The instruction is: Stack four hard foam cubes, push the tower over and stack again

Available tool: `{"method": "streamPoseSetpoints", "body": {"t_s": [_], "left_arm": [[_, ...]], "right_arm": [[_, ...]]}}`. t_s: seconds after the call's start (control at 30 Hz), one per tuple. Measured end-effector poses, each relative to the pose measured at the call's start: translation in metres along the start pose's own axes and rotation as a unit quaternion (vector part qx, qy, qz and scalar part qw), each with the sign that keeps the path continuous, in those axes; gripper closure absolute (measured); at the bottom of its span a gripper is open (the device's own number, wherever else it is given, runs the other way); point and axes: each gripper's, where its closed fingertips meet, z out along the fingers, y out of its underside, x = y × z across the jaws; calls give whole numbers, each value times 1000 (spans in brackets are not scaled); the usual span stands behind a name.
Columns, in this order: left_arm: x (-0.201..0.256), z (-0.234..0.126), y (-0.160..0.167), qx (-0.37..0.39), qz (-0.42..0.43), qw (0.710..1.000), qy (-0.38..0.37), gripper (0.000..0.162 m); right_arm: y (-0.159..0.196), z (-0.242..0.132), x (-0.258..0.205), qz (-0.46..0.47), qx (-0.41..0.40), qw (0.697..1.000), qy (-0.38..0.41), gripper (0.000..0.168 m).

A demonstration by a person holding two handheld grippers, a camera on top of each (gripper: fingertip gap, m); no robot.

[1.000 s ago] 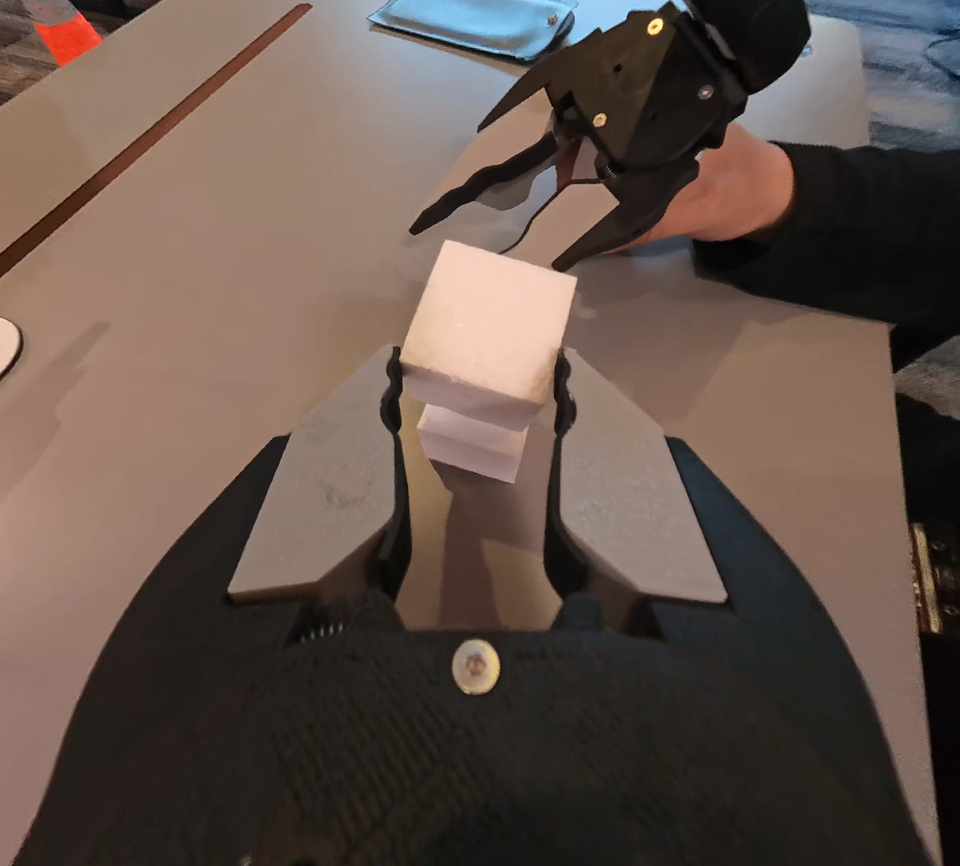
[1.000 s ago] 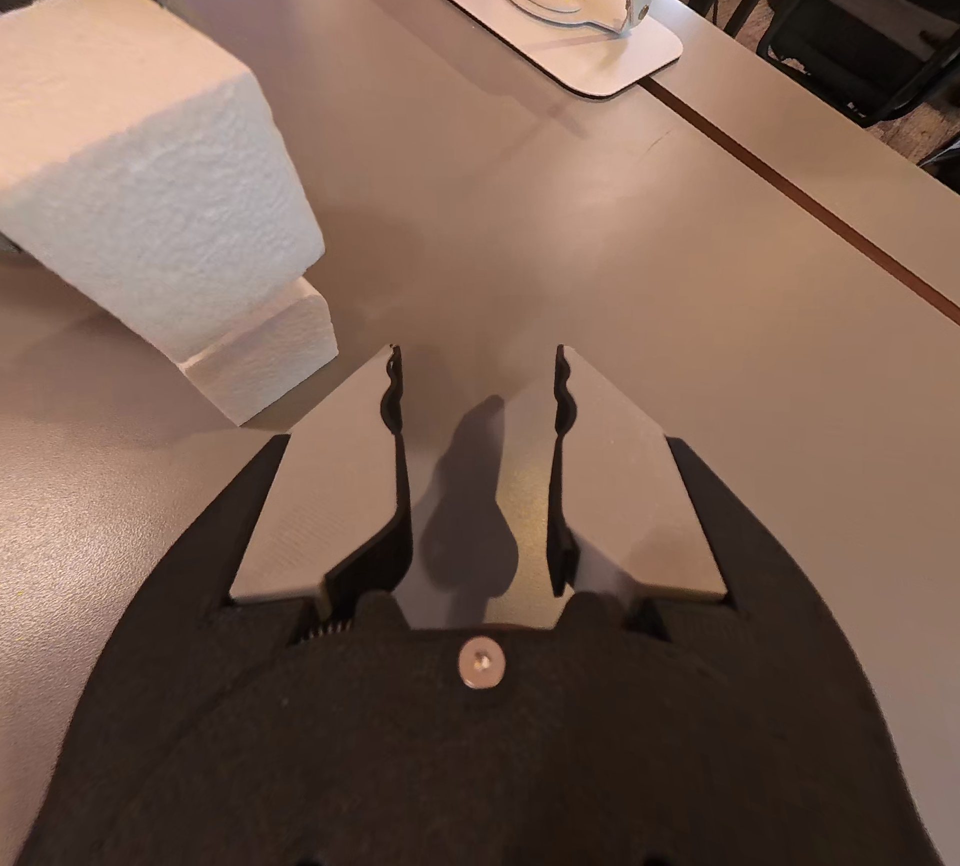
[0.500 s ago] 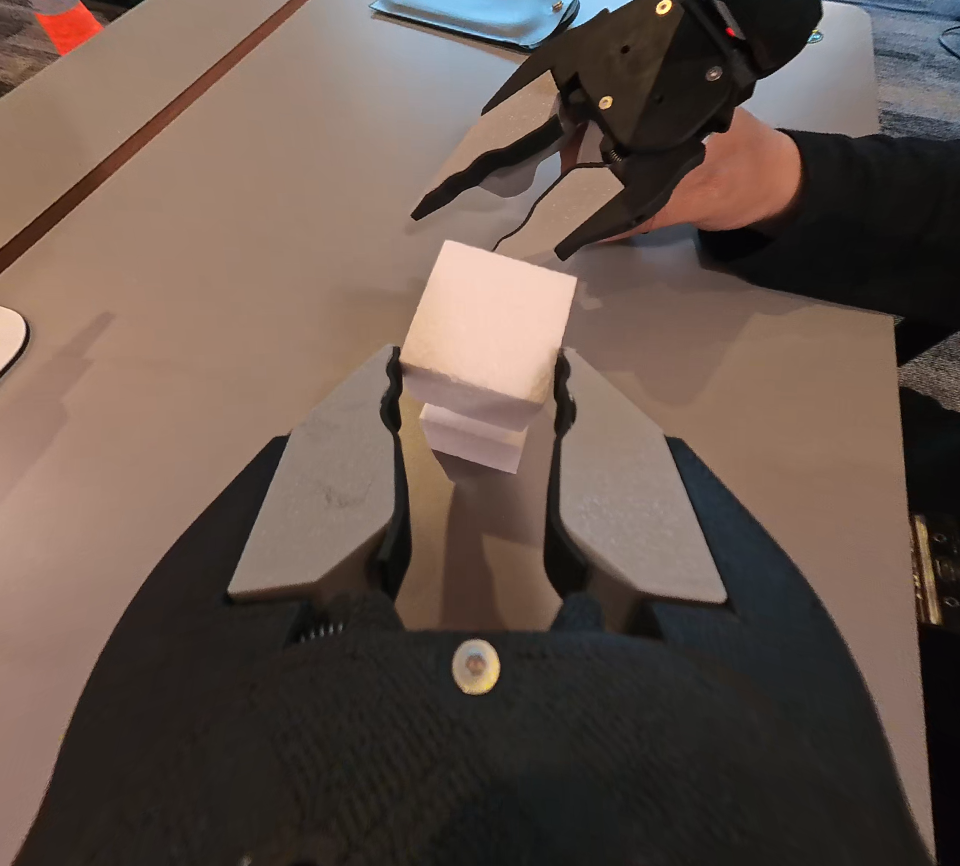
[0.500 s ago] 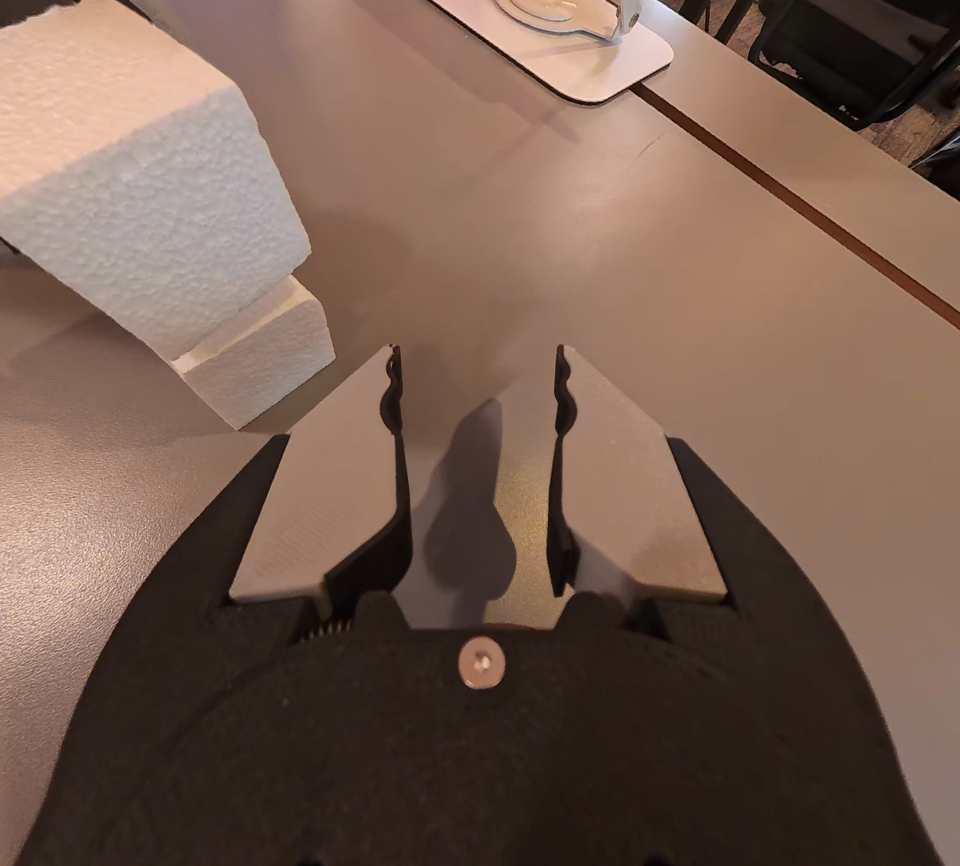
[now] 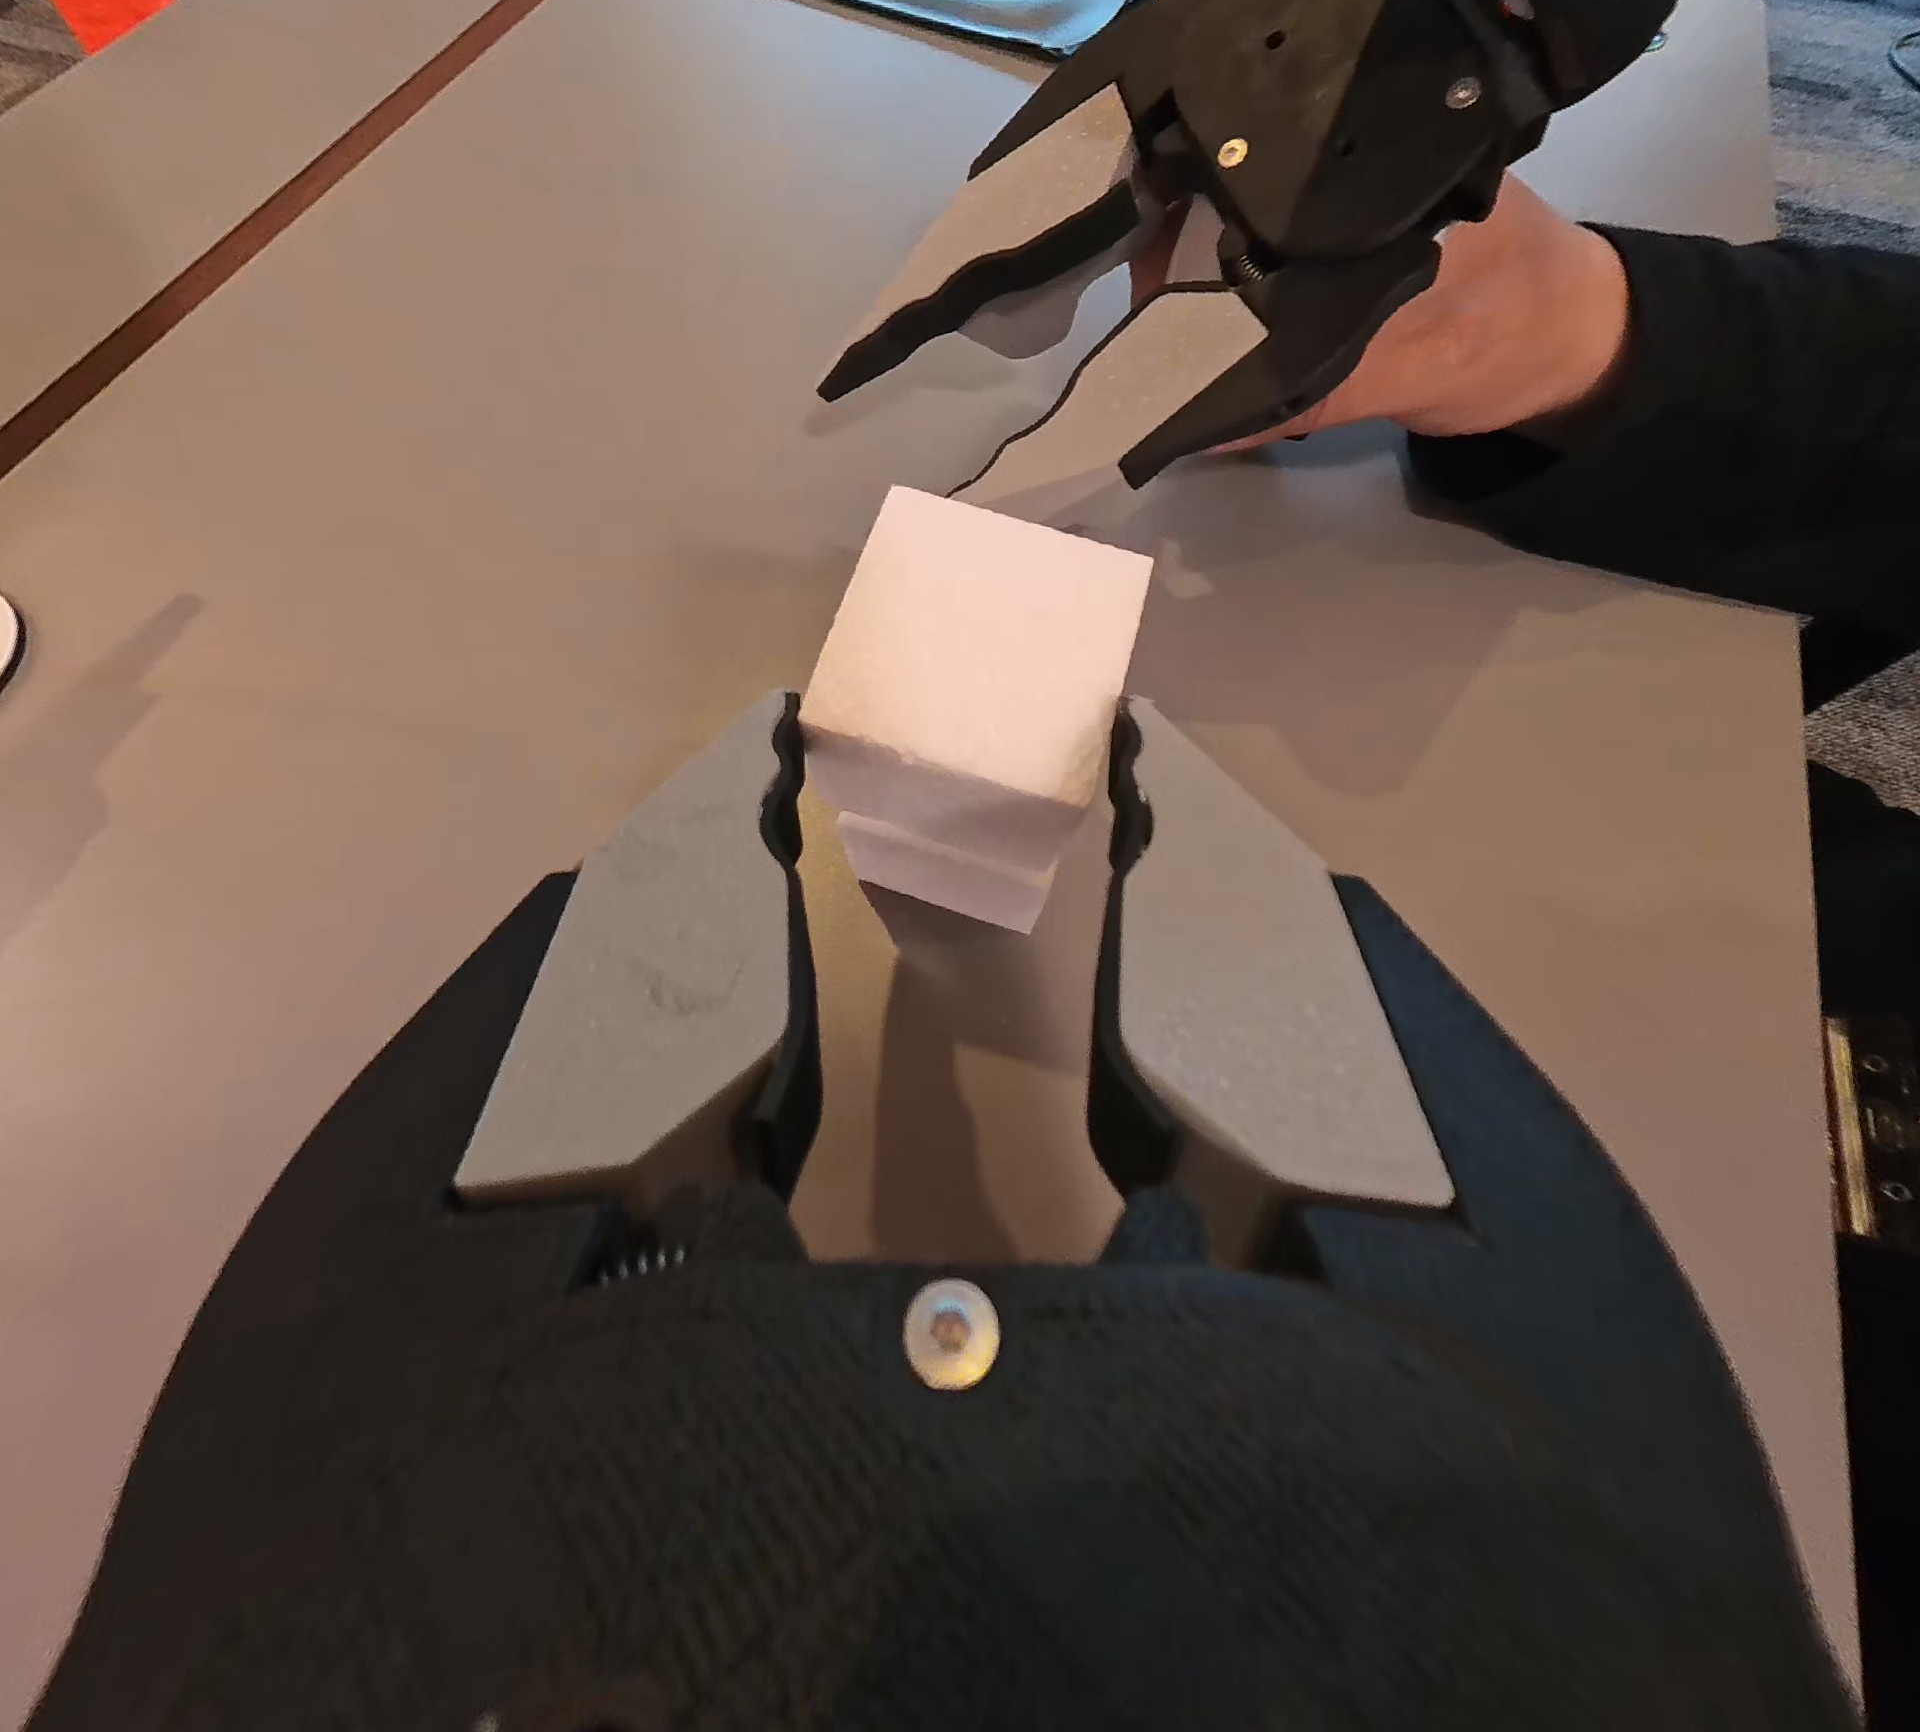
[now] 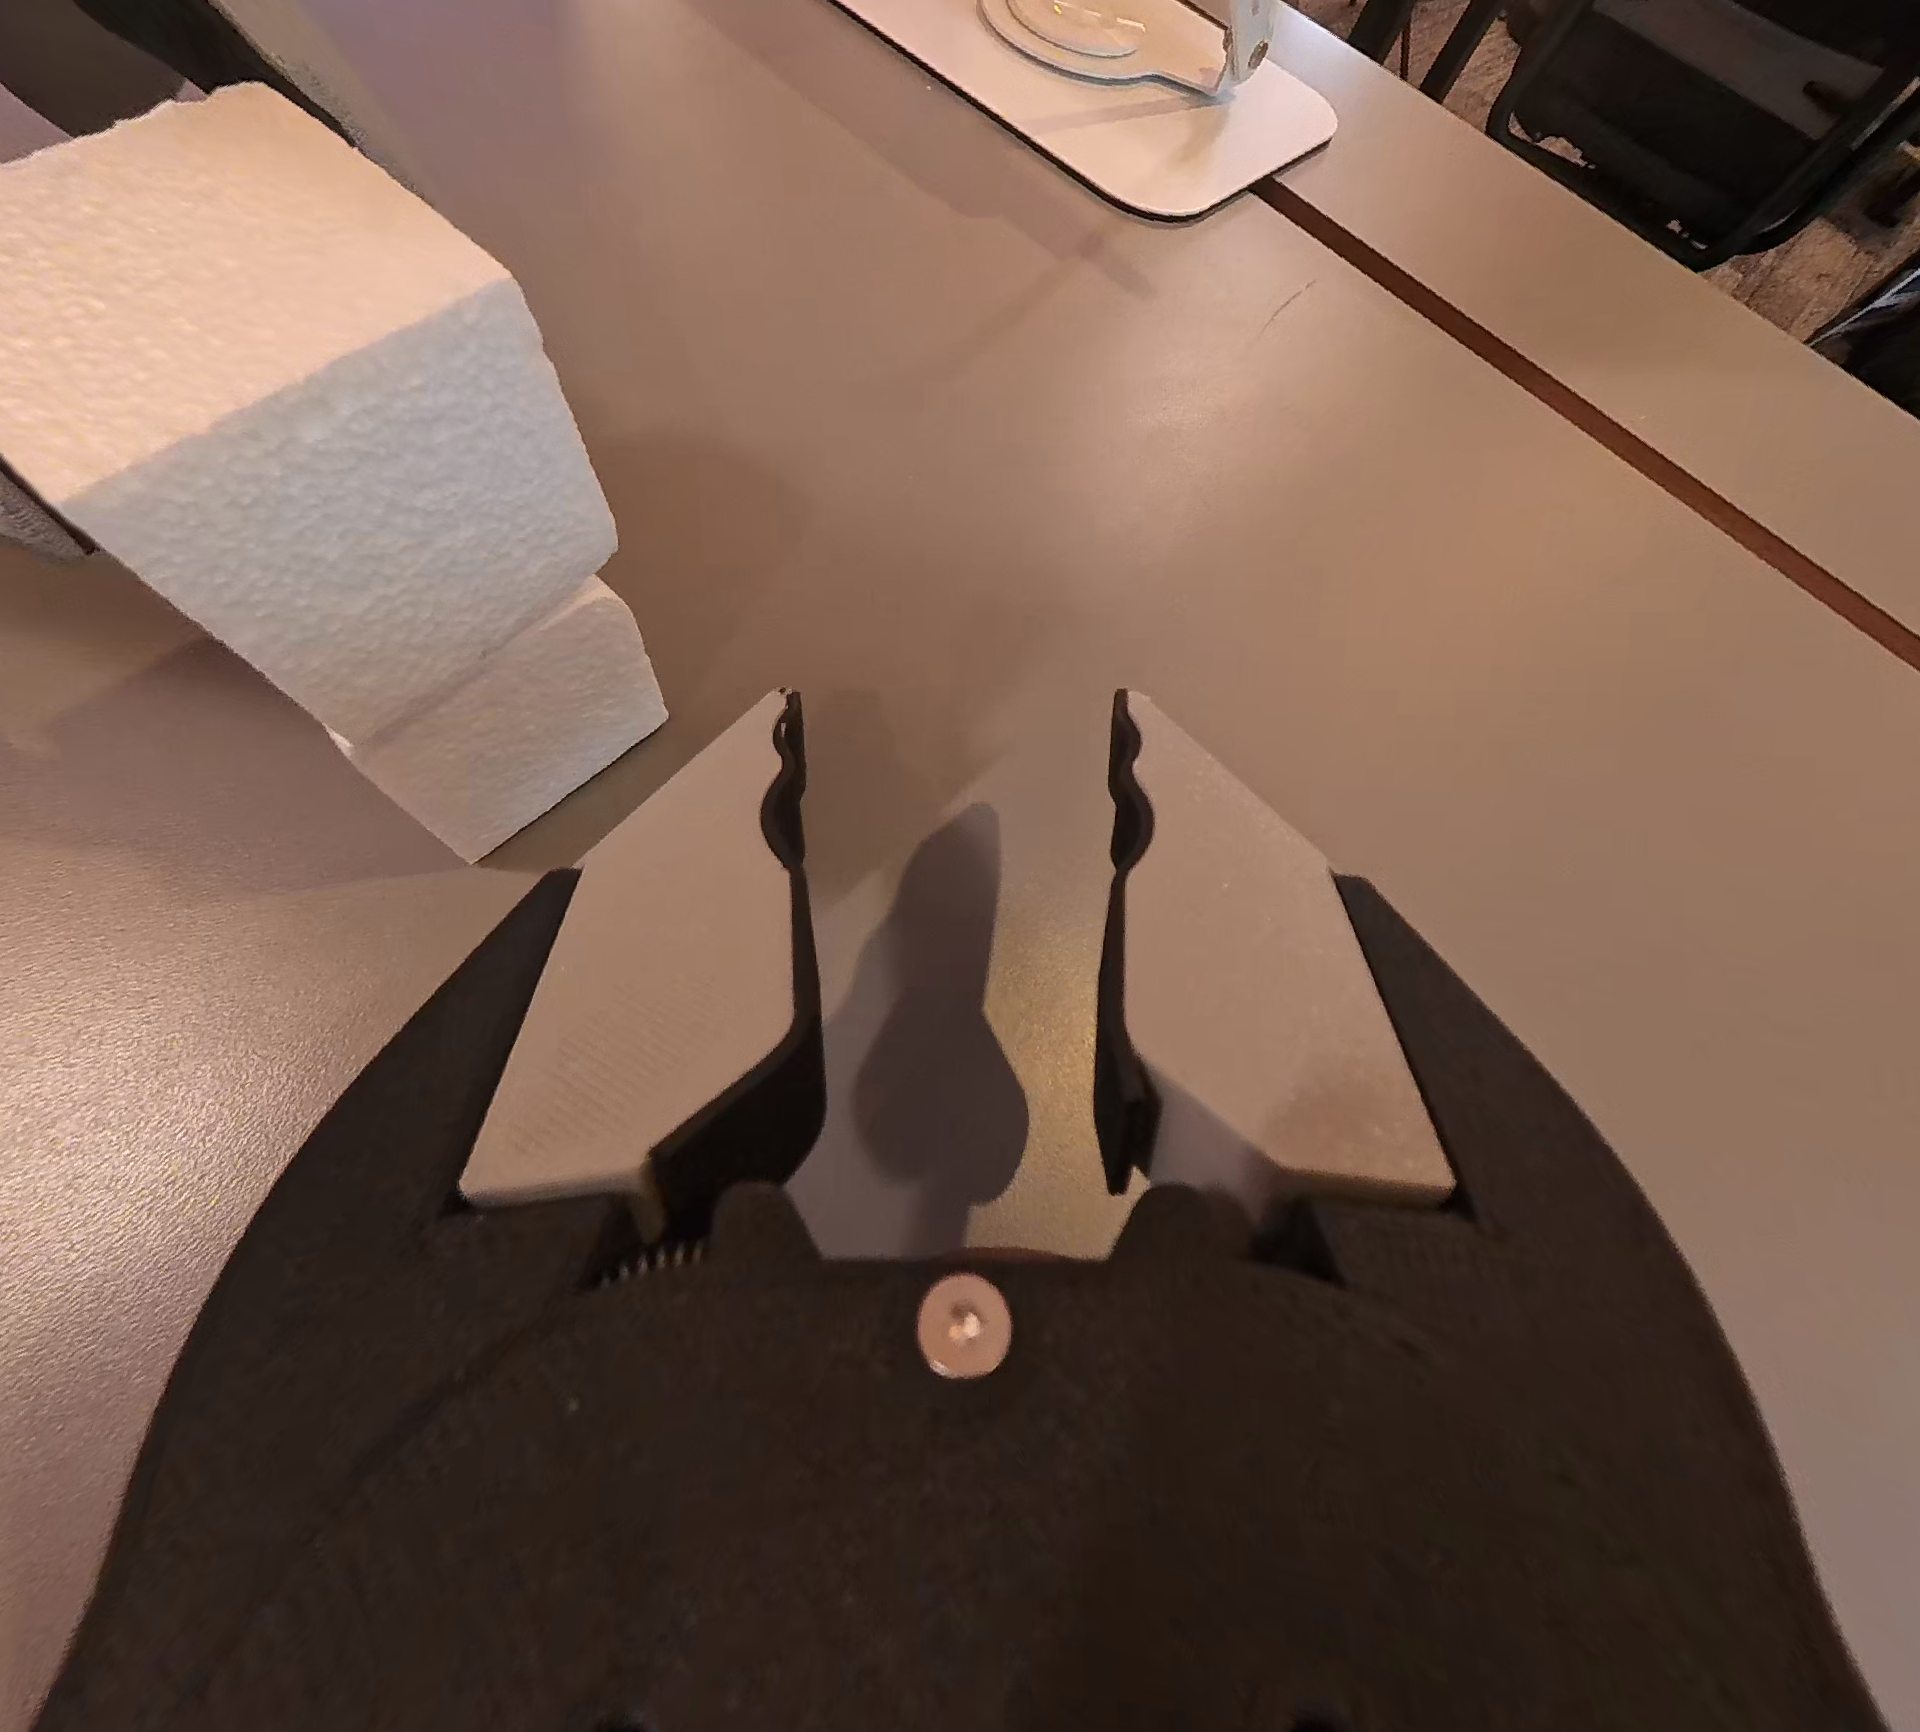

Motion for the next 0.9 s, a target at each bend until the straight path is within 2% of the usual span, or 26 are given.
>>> {"method": "streamPoseSetpoints", "body": {"t_s": [0.43, 0.63, 0.73, 0.8, 0.9], "left_arm": [[-2, -4, -4, 18, -19, 1000, 3, 92], [-11, -18, -16, 68, -38, 997, -1, 85], [-26, -30, -24, 112, -59, 992, -29, 73], [-44, -42, -29, 139, -81, 984, -74, 63], [-66, -72, -35, 184, -104, 967, -145, 63]], "right_arm": [[0, 0, 0, -1, -1, 1000, 1, 112], [-1, -1, 1, 0, 2, 1000, 4, 112], [-2, -2, 1, 1, 5, 1000, 3, 112], [-2, -2, 1, -2, 4, 1000, 4, 112], [-1, -2, 2, -7, 3, 1000, 10, 112]]}}
